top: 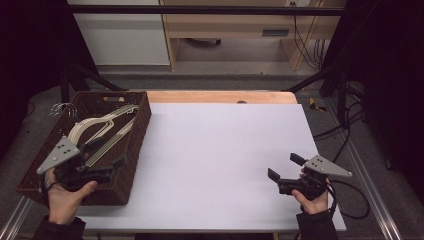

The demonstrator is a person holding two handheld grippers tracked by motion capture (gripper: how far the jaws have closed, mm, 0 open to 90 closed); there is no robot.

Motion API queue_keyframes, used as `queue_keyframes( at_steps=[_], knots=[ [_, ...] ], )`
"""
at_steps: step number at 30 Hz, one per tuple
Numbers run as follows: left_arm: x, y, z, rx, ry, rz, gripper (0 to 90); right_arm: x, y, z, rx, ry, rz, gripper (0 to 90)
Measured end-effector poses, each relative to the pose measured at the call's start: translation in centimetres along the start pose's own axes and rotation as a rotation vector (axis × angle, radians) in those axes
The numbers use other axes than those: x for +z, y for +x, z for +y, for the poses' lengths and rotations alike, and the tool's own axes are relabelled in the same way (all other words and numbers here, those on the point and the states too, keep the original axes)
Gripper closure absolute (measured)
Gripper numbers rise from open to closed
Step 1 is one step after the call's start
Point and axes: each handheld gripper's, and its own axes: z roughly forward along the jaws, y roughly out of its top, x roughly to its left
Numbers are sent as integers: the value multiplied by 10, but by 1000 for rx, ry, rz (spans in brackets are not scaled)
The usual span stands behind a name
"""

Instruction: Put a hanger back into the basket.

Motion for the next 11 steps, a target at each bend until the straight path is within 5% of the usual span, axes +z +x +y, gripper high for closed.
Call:
queue_keyframes(
  at_steps=[11],
  knots=[
    [39,-18,-19,-9,80,-33,48,0,-2,-1,3,-1,0,19]
  ],
)
